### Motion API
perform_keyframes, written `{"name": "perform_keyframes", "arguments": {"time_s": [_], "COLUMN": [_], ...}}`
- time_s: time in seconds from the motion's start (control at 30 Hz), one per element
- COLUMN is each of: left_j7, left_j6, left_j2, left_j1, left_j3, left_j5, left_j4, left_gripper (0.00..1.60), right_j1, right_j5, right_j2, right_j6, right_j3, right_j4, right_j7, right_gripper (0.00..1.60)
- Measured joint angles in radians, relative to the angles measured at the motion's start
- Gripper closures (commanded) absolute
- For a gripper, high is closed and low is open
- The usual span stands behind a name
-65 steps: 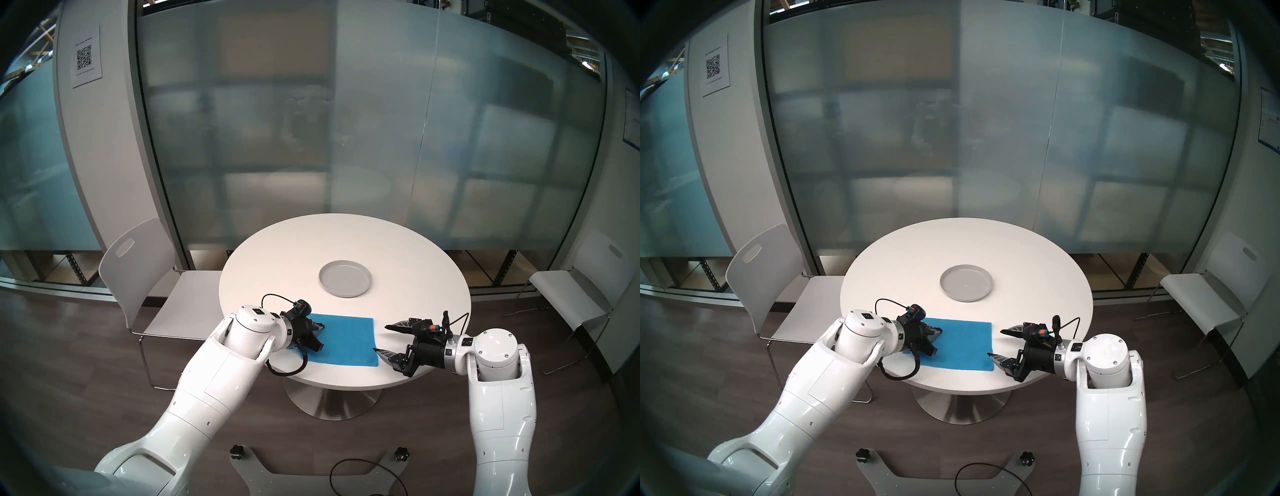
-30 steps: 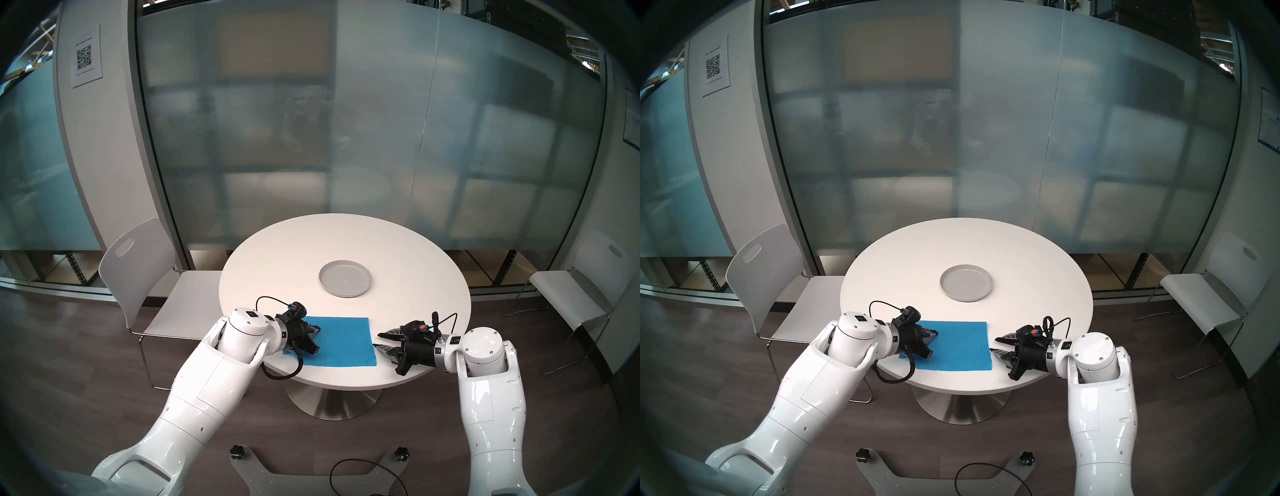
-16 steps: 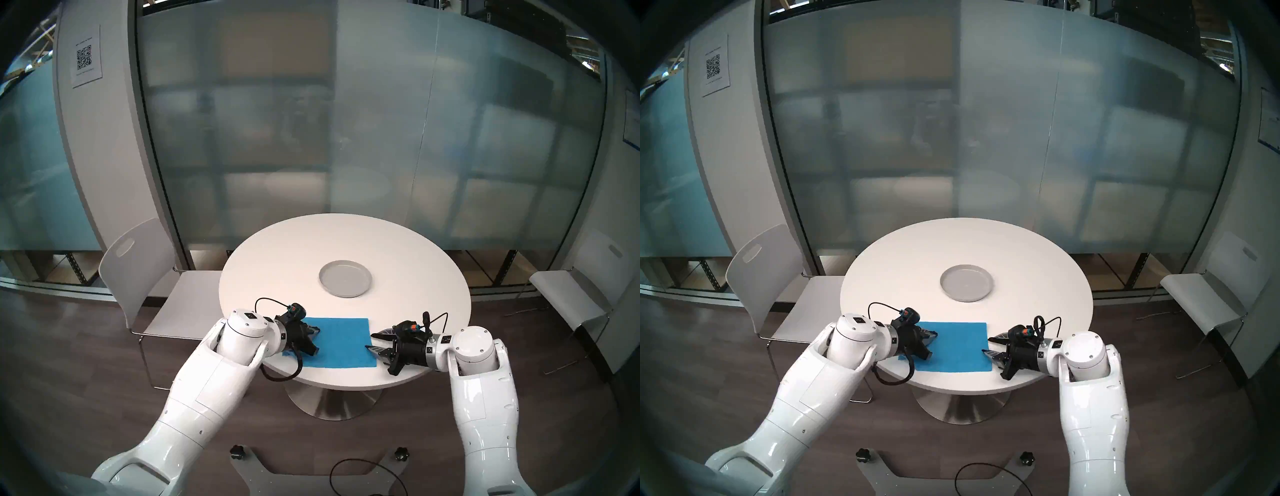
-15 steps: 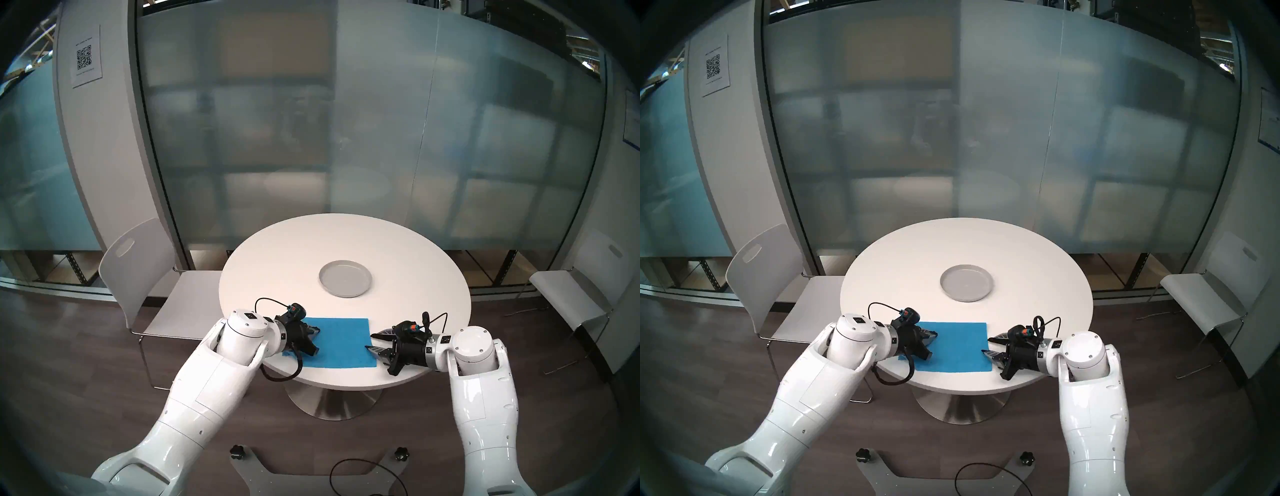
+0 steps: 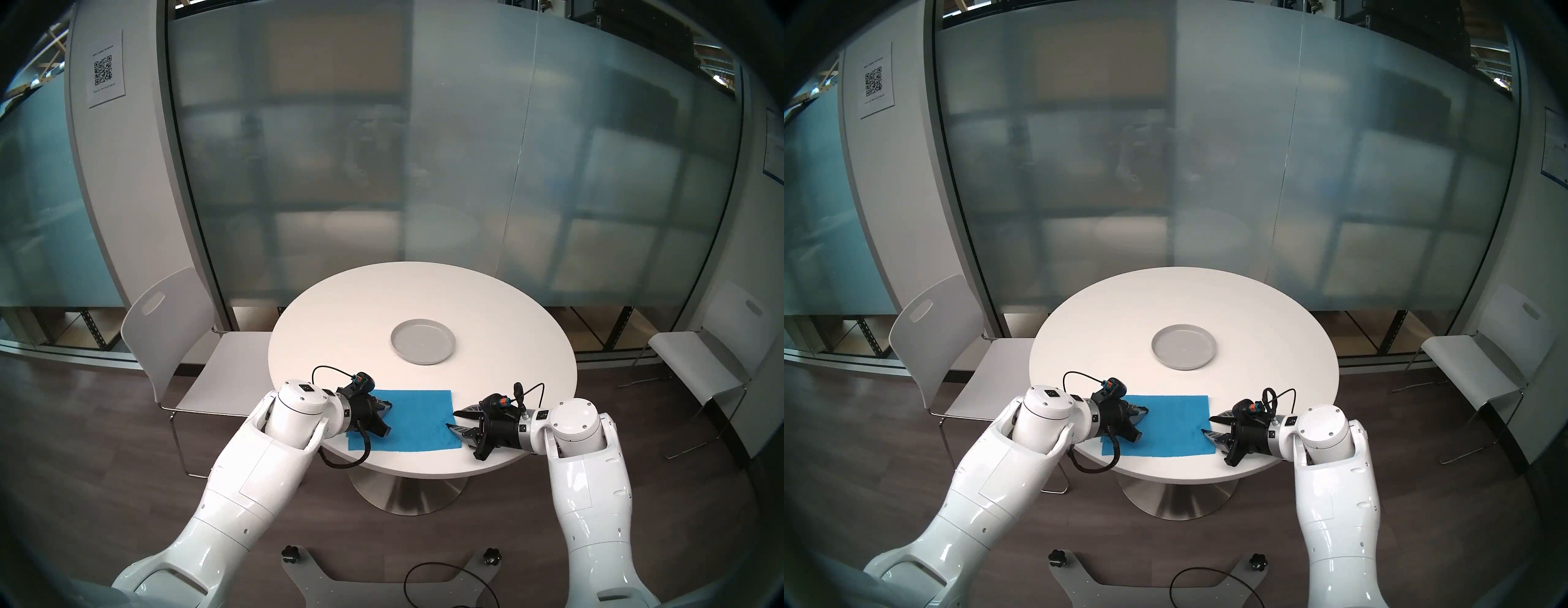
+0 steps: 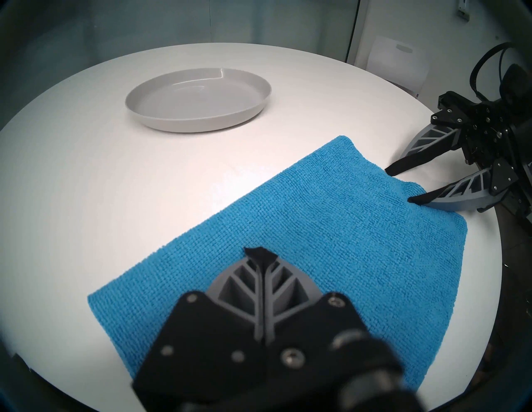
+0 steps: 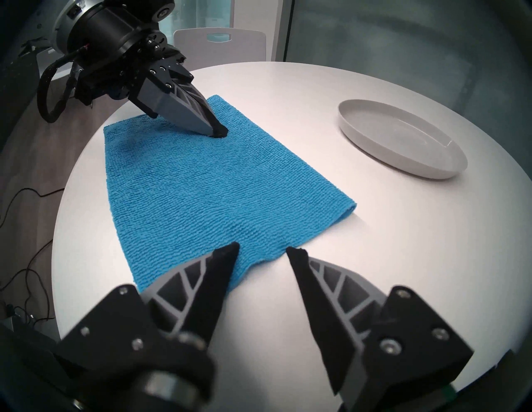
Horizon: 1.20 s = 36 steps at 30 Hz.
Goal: Fold the napkin in half twice and place it beside the plate
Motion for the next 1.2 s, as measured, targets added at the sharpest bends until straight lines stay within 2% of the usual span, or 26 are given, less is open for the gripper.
{"name": "perform_keyframes", "arguments": {"time_s": [0.2,0.6,0.73,0.77,0.83,1.2], "left_j7": [0.000,0.000,-0.001,-0.001,-0.002,-0.006], "left_j6": [0.003,0.006,0.006,0.006,0.006,0.002], "left_j2": [0.000,-0.001,-0.002,-0.002,-0.002,-0.006], "left_j1": [0.000,-0.001,-0.002,-0.002,-0.004,-0.011], "left_j3": [0.001,0.002,0.003,0.003,0.004,0.004], "left_j5": [0.001,0.001,0.001,0.001,0.001,0.000], "left_j4": [-0.002,-0.002,-0.001,0.000,0.001,0.013], "left_gripper": [1.60,1.60,1.60,1.60,1.60,1.60], "right_j1": [0.016,0.028,0.029,0.029,0.029,0.028], "right_j5": [0.001,0.000,0.002,0.003,0.006,0.012], "right_j2": [0.004,0.004,0.004,0.004,0.004,0.002], "right_j6": [-0.011,-0.014,-0.014,-0.014,-0.015,-0.030], "right_j3": [-0.006,-0.011,-0.009,-0.009,-0.008,-0.007], "right_j4": [0.020,0.034,0.034,0.034,0.034,0.032], "right_j7": [-0.002,0.005,0.008,0.008,0.009,0.012], "right_gripper": [1.02,1.15,1.38,1.55,1.60,1.60]}}
